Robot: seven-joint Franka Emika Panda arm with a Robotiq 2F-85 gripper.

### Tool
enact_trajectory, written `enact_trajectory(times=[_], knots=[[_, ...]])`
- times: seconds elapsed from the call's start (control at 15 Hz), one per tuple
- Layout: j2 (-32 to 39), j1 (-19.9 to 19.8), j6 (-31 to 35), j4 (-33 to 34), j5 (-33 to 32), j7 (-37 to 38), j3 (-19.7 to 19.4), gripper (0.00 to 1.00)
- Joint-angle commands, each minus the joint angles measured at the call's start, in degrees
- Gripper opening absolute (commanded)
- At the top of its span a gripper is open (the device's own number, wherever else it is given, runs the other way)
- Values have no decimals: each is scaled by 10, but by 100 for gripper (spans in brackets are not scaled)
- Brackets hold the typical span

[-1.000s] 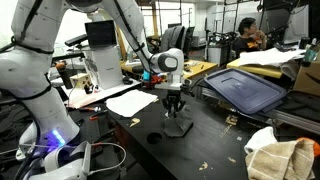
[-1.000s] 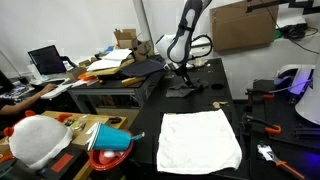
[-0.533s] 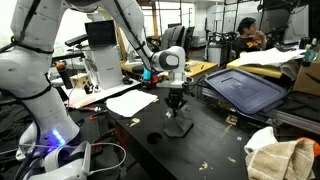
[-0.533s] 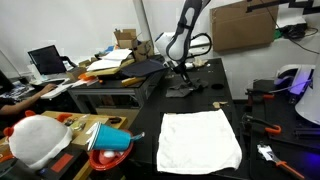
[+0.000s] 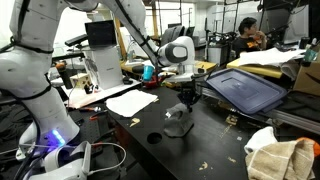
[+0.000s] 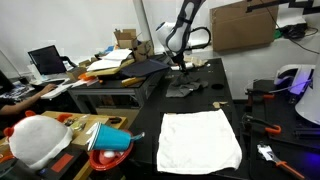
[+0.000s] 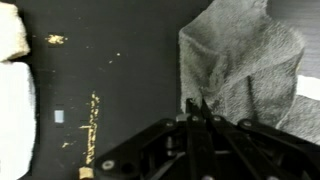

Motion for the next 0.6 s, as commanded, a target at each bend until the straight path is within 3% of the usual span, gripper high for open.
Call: enact_trajectory(times=[0.0,0.07,0.27,0.53], knots=[[22,21,85,22,-51,91,-37,28],[25,31,121,19,-75,120,-53,29],[42,74,225,8,-152,230,-116,49],[41,105,270,-22,-206,312,-169,80]])
